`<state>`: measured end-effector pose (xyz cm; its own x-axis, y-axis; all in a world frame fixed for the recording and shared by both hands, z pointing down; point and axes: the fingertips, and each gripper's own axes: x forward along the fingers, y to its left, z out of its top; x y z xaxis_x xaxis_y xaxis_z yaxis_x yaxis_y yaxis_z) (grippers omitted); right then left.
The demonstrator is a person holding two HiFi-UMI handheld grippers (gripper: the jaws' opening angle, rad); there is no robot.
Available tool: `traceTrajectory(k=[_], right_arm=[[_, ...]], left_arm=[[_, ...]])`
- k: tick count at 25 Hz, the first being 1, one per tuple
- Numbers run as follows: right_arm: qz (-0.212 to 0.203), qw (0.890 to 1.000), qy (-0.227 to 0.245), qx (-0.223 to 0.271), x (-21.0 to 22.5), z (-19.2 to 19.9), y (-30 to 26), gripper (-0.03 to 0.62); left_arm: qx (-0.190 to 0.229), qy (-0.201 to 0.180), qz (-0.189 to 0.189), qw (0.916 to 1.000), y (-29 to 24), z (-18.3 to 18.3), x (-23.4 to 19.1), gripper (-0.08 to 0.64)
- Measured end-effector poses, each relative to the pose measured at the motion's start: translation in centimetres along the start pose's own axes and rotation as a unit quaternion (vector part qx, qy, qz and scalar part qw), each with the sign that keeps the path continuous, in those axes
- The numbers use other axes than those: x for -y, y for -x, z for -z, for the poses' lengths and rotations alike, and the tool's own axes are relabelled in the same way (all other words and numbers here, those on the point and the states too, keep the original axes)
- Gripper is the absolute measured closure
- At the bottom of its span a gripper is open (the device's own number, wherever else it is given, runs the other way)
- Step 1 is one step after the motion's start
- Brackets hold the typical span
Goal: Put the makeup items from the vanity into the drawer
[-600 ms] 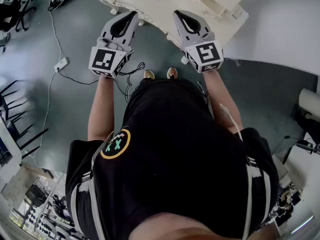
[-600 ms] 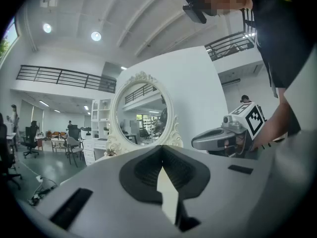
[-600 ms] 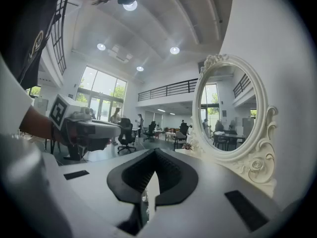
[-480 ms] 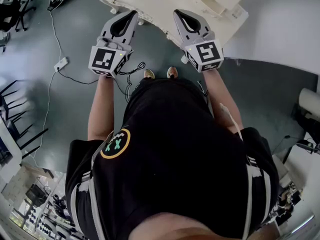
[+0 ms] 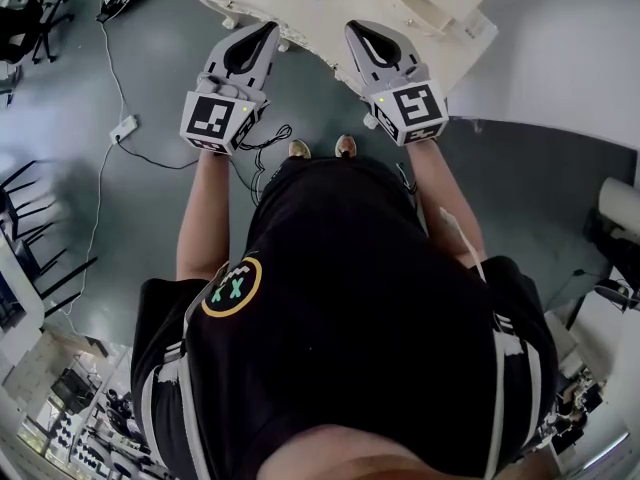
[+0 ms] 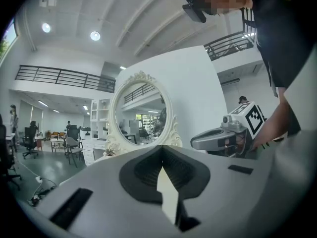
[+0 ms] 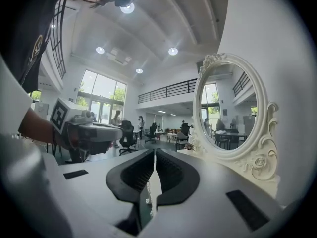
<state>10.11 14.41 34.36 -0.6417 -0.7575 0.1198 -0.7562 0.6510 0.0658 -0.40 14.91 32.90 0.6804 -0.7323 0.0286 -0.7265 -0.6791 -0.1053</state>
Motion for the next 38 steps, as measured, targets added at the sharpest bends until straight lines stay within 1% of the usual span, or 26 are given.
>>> traceTrajectory(k=[3,4,9,13,15,16,26,38], right_arm=[[-0.006,1.000,-0.011,0.005,0.0,-0.1,0.0,0.500],[-0.009,1.000,-0.013,0.006,-0.1,-0.1,0.0,0.467],[-0.015,1.000,-0.016,0.003,-0.5,0.1,-0.2,0.282],[-0.019,1.000,-0.021,-0.009,-0.8,0.7,-0.6,0.110],[-0.025,0.999,-0.021,-0.017,-1.0,1.0,-0.7,0.009],[-0.028,0.999,-0.021,-0.021,-1.1,1.2,-0.8,-0.006],[-0.042,0.999,-0.021,-0.027,-0.9,1.9,-0.8,-0.008],[-0.068,0.997,-0.024,-0.029,1.0,3.1,-0.2,-0.008]], left_arm=[[0.000,0.000,0.000,1.0000,0.0,0.0,0.0,0.540],[0.000,0.000,-0.001,1.0000,0.0,0.1,0.0,0.540],[-0.002,0.002,-0.001,1.0000,0.1,0.4,0.0,0.540],[-0.003,0.001,-0.001,1.0000,0.1,0.3,0.0,0.540],[-0.003,0.001,-0.001,1.0000,0.1,0.2,0.0,0.540],[-0.003,0.000,-0.001,1.0000,0.1,0.3,0.1,0.540],[-0.006,-0.002,-0.008,1.0000,-0.4,0.5,0.4,0.540],[-0.019,-0.006,-0.033,0.9993,-2.2,0.8,1.5,0.540]])
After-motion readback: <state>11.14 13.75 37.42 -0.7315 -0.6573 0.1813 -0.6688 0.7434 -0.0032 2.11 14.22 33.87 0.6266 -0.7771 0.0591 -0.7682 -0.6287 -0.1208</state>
